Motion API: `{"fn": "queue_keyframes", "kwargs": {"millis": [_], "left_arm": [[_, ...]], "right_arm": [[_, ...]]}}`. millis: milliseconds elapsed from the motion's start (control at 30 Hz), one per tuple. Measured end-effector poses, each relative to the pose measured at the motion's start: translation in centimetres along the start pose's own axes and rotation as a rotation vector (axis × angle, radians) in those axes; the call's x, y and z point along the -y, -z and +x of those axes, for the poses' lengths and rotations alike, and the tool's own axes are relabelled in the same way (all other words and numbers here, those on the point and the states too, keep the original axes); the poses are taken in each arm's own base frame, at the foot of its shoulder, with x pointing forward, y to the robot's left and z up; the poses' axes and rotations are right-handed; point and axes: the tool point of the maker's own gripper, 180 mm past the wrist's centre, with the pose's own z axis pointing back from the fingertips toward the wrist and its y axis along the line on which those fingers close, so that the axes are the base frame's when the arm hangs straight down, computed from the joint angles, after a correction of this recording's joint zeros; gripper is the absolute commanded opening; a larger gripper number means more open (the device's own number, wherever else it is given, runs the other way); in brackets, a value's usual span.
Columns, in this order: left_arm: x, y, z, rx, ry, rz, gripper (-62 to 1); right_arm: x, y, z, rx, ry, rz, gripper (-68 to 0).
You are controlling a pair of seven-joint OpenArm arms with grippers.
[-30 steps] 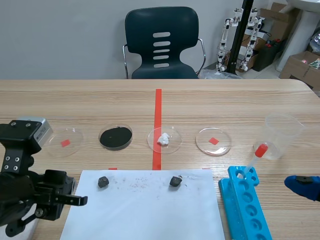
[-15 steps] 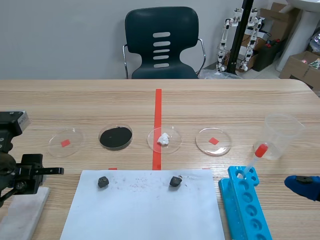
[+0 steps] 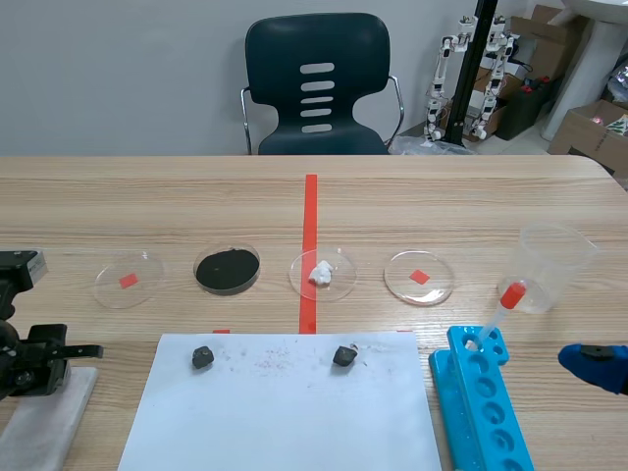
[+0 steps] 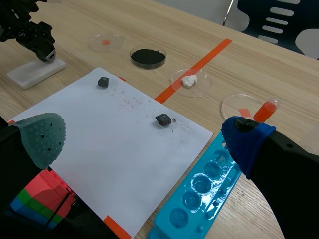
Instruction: Rub the mineral on the streak plate
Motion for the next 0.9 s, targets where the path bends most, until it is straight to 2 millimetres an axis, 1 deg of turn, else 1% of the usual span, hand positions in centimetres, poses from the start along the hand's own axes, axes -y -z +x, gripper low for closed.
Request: {"fn": "queue_keyframes", "kwargs": {"millis": [100,267,400,600,900], "left_arm": [[-0.32,0.17,0.1,-0.003,-0.006,0.003,-49.3],[0.42,0.49,-0.54,-0.031,-0.051,-0.048,-49.2],[0.4,0.58,-0.65,-0.034,-0.056,-0.05,-49.2],[0.68,0.56,-0.55,-0.032,-0.033,-0.063,-49.2],[0.3,0.57,-0.71,-0.042,0.017,-0.038,-49.2]], "right_arm": [[0.0,0.0,0.0,0.0,0.0,0.0,0.4],[0.0,0.0,0.0,0.0,0.0,0.0,0.4],[0.0,0.0,0.0,0.0,0.0,0.0,0.4],[0.0,0.0,0.0,0.0,0.0,0.0,0.4],[0.0,0.0,0.0,0.0,0.0,0.0,0.4]]}}
